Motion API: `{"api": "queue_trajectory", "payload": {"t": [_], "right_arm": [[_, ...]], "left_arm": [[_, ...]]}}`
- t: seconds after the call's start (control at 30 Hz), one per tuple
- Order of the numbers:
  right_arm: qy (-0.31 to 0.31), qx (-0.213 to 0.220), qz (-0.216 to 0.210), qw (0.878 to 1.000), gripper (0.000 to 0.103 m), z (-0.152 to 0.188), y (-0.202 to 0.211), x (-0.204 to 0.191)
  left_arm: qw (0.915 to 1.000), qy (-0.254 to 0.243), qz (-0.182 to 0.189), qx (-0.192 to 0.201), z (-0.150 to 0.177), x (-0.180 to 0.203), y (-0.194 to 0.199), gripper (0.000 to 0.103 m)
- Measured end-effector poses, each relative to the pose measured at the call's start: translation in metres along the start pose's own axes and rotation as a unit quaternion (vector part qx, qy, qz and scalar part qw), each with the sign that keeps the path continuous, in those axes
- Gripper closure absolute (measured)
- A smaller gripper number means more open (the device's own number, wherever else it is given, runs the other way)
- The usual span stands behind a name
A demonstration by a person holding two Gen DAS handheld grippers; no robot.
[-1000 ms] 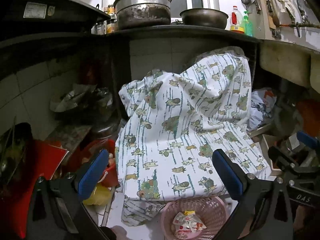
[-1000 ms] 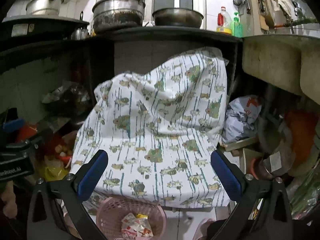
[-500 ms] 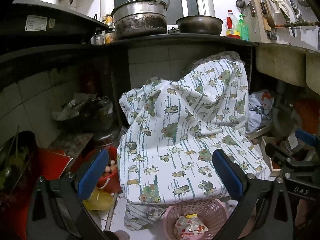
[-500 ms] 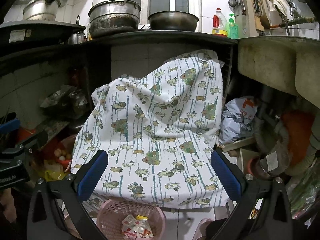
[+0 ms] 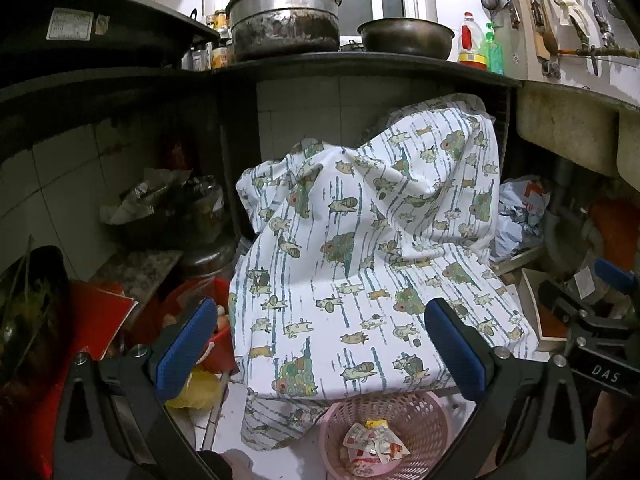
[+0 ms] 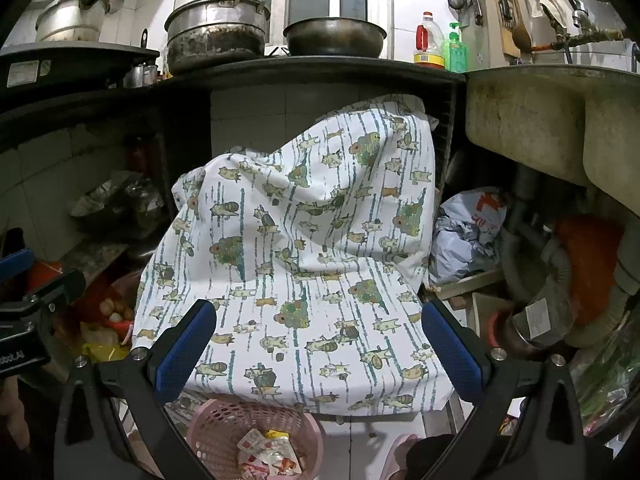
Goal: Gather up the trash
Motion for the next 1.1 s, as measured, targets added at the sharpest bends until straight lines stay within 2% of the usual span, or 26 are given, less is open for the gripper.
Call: {"api": "queue_trajectory", "payload": {"t": [0.47,1.1], "right_arm": [[0.010,-0.019,-0.001,1.000,0.000,0.006,-0.012,-0.009],[0.015,-0.027,0.006,0.999,0.000,0.010,-0.015,-0.013]], "left_arm": [[0.9996,0.026,0.001,-0.008,0.001,-0.014,-0.007,0.000],[0.9994,0.029,-0.003,-0.020,0.006,-0.019,-0.013,0.000]]}}
Point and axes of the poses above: each gripper's, at about its wrist camera, not at the fingertips, and y roughly against the way its jaws point, x to its right, z to its underside, the point moved 5 cm from there along -y, roughly the way its jaws point, and after that the axes turned 14 degrees about z, right-handed, at the moved point
